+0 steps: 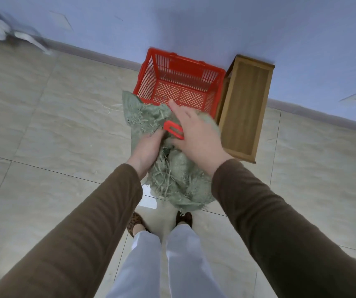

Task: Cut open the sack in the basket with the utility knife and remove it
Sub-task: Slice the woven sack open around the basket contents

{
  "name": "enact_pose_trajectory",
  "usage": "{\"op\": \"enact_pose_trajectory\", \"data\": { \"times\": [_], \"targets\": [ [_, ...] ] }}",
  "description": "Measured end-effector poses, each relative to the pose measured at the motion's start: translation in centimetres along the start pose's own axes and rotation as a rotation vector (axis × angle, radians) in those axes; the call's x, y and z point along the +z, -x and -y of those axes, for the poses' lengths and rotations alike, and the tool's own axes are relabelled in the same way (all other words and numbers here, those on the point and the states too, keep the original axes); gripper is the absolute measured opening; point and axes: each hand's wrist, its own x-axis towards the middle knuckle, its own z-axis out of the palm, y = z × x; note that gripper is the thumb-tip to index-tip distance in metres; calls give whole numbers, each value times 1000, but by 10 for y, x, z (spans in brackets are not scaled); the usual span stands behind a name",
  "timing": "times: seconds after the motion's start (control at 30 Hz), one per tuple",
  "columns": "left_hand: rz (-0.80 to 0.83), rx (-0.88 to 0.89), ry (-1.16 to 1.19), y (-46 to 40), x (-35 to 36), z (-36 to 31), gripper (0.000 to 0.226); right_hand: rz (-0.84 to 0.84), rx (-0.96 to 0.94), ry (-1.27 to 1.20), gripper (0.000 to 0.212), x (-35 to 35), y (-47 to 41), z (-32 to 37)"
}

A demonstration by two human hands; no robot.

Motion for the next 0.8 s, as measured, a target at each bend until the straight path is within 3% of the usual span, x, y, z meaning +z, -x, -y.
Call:
{"op": "enact_pose_trajectory", "data": {
  "times": [0.03, 0.1, 0.17, 0.3, 0.43, 0.5, 0.6, 0.73, 0.8],
  "targets": [
    [-9, 9, -16, 2, -2, 1, 55, 36, 55, -91, 72, 8, -5, -3],
    [-20, 45, -66, 4, -9, 6, 42, 92, 239, -348, 13, 14, -14, -10],
    [-19, 78, -183, 4, -22, 16, 21, 122, 404, -476, 24, 20, -25, -20],
    [-29, -11, -242, 5, -49, 32, 31, 189, 714, -985, 28, 18, -24, -32],
    [-112, 34, -391, 3, -59, 38, 19, 339, 822, -1186, 22, 24, -15, -40],
    [-72, -25, 6, 4, -56, 32, 11, 393, 837, -1291, 23, 25, -12, -40],
    [59, -210, 511, 11, -51, 25, 24, 311, 888, -1427, 17, 27, -11, -45],
    [102, -282, 568, 15, -39, 28, 33, 75, 950, -1300, 23, 27, -9, -50],
    [112, -292, 613, 16, -30, 28, 33, -37, 814, -1122, 28, 21, -5, -46]
  ]
}}
